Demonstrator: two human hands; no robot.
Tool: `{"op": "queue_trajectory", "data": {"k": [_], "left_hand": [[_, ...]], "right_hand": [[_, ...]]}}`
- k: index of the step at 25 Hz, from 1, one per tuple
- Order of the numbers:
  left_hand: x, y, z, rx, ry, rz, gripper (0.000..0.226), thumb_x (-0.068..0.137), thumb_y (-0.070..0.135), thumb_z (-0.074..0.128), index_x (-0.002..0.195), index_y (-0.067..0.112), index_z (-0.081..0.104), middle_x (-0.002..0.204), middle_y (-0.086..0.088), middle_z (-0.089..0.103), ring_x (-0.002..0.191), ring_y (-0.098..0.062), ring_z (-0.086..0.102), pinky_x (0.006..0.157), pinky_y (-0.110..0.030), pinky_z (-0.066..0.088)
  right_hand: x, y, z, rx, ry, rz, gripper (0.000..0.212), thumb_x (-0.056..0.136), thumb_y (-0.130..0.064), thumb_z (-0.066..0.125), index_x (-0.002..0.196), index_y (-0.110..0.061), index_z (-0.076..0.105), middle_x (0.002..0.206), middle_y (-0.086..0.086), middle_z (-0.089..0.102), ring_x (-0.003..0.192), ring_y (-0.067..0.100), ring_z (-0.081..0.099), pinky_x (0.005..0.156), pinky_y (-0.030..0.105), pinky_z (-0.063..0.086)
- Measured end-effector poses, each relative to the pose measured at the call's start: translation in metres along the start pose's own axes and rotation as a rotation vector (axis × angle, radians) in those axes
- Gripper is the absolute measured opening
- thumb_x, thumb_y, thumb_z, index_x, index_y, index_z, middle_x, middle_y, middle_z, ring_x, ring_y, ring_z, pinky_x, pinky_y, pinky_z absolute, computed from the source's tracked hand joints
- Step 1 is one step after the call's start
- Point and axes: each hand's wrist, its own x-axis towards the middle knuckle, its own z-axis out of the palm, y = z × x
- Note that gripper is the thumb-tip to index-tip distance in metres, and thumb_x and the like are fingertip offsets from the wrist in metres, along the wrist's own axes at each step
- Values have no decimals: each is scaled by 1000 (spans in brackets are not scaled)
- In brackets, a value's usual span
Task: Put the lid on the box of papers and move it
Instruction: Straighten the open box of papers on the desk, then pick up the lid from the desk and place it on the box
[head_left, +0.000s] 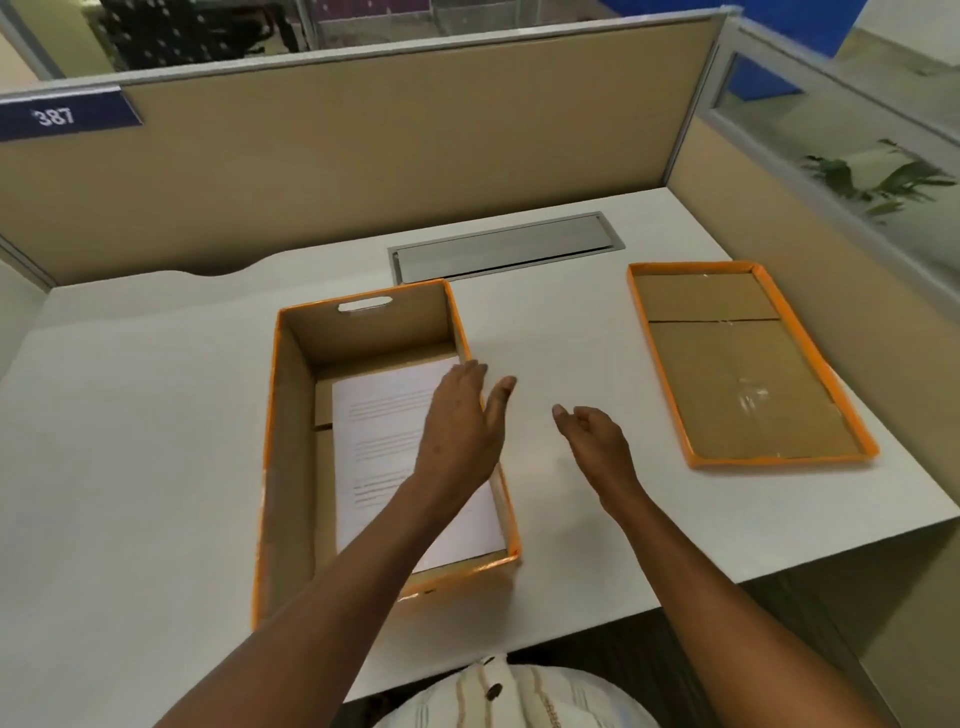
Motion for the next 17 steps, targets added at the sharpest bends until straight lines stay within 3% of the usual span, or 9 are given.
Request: {"op": "queue_trajectory", "data": {"k": [4, 6, 8, 9, 11, 15, 17], "left_hand": [[23, 37, 55, -79, -86, 40, 50, 97, 44, 42, 131, 10, 54, 137, -8, 57, 128, -22, 49, 105, -30, 36], [41, 52, 82, -128, -168, -30, 48, 98, 44, 41, 119, 6, 62, 119, -12, 67, 110, -24, 60, 92, -29, 44], [60, 62, 106, -171, -232, -137, 49, 99, 40, 39, 77, 2, 62, 72, -16, 59, 67, -26, 54, 61, -26, 40], [68, 64, 116, -194, -252, -196, 52, 100, 38, 39, 59, 7, 46, 58, -11, 45, 54, -24, 41, 53, -28, 31], [82, 69, 137, -199, -301, -275, 49, 99, 37, 39, 57, 12, 30, 58, -5, 39, 55, -19, 37, 54, -30, 27], [105, 80, 180, -121, -449, -289, 46, 99, 36, 40, 60, 14, 28, 62, -3, 39, 59, -18, 37, 56, -31, 29], [115, 87, 196, -175, -508, -342, 41, 98, 38, 42, 67, 12, 38, 73, -8, 48, 67, -21, 45, 65, -30, 38]], "right_hand": [[28, 14, -31, -44, 56, -53, 59, 83, -47, 63, 127, -10, 52, 130, 5, 58, 122, 21, 52, 94, 30, 42], [46, 22, -50, -54, 96, -49, 58, 82, -44, 65, 127, -9, 53, 131, 6, 57, 123, 21, 52, 97, 33, 43], [67, 28, -72, -55, 146, -32, 55, 81, -42, 67, 122, -8, 55, 128, 6, 58, 120, 21, 53, 97, 34, 44], [77, 31, -83, -61, 168, -21, 51, 80, -42, 67, 118, -9, 56, 124, 5, 59, 117, 21, 54, 94, 33, 44], [96, 37, -105, -82, 218, 7, 46, 78, -43, 67, 111, -13, 56, 116, 6, 59, 110, 23, 54, 87, 31, 42], [136, 53, -150, -115, 330, 58, 59, 79, -38, 66, 127, -7, 53, 131, 12, 57, 120, 28, 52, 88, 27, 38], [156, 60, -172, -148, 386, 80, 62, 81, -38, 65, 131, -5, 49, 135, 15, 53, 124, 31, 49, 93, 31, 40]]}}
